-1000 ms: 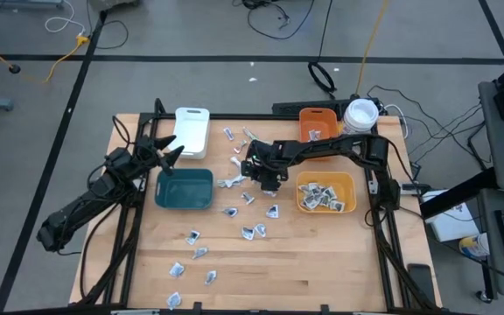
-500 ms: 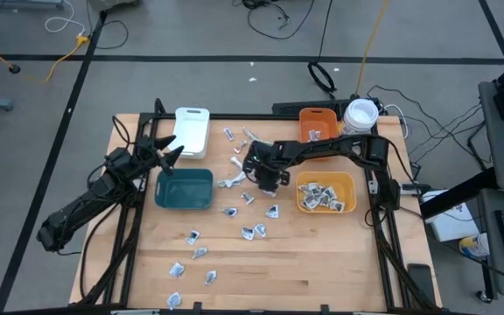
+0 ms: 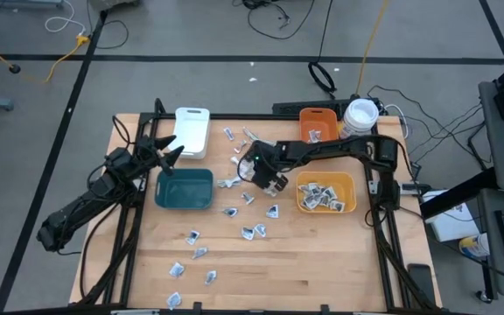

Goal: Pick & Place First Aid Supplies
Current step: Put the antibiotic ointment into the orange bin

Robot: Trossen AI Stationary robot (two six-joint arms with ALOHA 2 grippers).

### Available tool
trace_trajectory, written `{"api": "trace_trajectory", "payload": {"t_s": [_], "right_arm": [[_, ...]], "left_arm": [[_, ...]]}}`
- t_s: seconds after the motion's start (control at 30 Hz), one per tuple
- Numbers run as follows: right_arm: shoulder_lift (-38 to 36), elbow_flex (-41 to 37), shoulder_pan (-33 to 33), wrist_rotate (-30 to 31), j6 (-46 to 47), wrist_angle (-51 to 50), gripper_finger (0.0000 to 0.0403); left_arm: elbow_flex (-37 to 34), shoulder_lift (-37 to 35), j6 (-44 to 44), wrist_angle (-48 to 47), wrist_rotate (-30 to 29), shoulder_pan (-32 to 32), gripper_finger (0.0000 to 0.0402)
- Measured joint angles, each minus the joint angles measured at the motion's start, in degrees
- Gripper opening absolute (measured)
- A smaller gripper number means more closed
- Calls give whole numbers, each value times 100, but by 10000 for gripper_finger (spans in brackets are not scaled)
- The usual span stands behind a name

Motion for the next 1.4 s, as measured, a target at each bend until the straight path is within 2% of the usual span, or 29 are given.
{"api": "trace_trajectory", "payload": {"t_s": [0.17,0.53,0.7,0.8,0.97,1.23,1.4], "right_arm": [[-361,0,-108,733,1472,6,1],[-1129,-145,-613,2259,5806,65,0],[-1438,-435,-942,3114,7329,-140,0],[-1503,-622,-1194,3416,7856,-452,0],[-1597,-1029,-1637,3450,8234,-442,0],[-1586,-1712,-2195,3389,8581,-180,0],[-1587,-1823,-2324,3109,8535,-75,5]], "left_arm": [[0,0,0,0,0,-1,305],[0,0,0,2,0,-1,305],[0,0,0,0,0,-2,306],[0,0,0,0,0,-1,306],[0,0,0,0,-2,0,306],[0,0,0,0,0,0,305],[0,0,0,0,0,0,306]]}}
